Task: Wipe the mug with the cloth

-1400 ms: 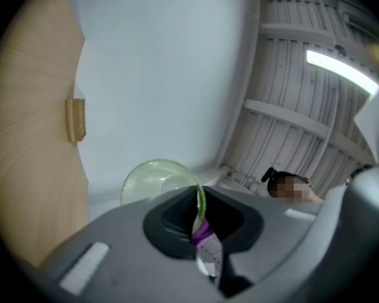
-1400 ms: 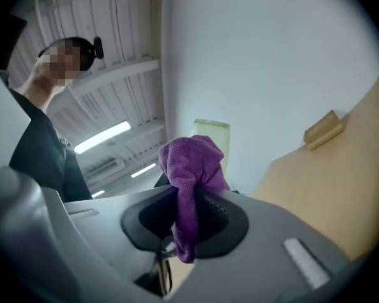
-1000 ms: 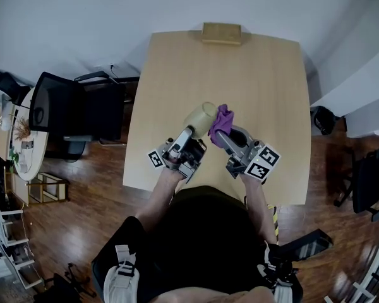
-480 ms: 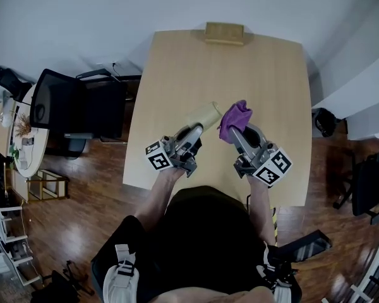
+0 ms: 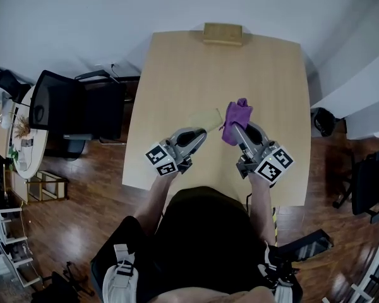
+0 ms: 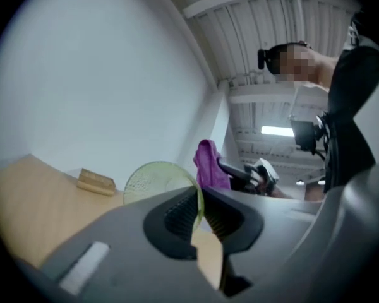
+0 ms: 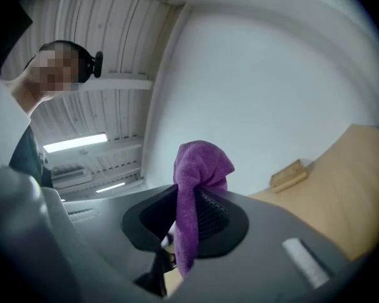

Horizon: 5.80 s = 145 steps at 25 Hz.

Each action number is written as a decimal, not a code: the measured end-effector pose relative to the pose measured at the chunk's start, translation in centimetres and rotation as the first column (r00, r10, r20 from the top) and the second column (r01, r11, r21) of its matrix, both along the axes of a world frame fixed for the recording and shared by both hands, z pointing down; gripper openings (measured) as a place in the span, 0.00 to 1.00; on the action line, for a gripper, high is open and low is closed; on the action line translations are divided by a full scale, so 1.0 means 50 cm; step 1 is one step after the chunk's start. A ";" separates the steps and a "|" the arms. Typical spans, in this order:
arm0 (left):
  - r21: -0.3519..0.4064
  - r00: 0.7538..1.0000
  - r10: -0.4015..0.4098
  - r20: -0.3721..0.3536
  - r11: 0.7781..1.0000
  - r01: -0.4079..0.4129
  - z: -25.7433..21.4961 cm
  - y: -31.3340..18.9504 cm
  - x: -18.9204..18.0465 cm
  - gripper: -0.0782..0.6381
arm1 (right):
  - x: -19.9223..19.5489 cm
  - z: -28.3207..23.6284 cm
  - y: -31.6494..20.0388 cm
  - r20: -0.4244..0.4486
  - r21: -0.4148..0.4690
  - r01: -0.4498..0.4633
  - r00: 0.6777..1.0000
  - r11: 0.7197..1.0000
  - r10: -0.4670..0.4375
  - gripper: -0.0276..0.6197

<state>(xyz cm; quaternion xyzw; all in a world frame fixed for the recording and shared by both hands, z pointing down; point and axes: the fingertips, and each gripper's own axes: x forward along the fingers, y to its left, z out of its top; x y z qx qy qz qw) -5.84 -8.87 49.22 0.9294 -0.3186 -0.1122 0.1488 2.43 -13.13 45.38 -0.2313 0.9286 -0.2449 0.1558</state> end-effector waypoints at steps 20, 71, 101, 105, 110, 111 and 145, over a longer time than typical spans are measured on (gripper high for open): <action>0.047 0.950 0.189 -0.249 0.982 -0.183 -0.020 0.059 -0.023 0.17 | 0.057 0.015 -0.027 0.233 -0.193 0.073 0.972 0.979 -0.026 0.14; -0.458 0.079 0.470 0.879 0.879 -0.134 0.572 -0.373 -0.018 0.17 | 0.059 0.365 -0.137 0.076 -0.611 -0.055 0.989 0.789 0.127 0.14; -0.353 0.324 0.362 0.874 0.931 -0.090 0.337 -0.214 -0.010 0.33 | 0.009 0.247 -0.068 0.201 -0.506 0.073 0.979 0.860 0.035 0.14; -0.340 0.322 0.342 0.883 0.938 -0.063 0.336 -0.175 0.019 0.33 | 0.045 0.274 -0.036 0.218 -0.579 0.090 0.975 0.810 0.048 0.14; -0.340 0.322 0.338 0.885 0.939 -0.052 0.339 -0.122 0.041 0.33 | 0.079 0.277 -0.011 0.249 -0.579 0.107 0.967 0.808 0.050 0.14; -0.335 0.327 0.330 0.885 0.941 -0.042 0.336 -0.113 0.039 0.33 | 0.082 0.276 -0.008 0.254 -0.577 0.113 0.966 0.809 0.046 0.14; -0.242 0.569 -0.025 -0.822 0.920 -0.309 0.001 0.505 -0.163 0.16 | 0.036 0.014 0.541 0.454 -0.399 0.106 0.886 0.911 0.096 0.14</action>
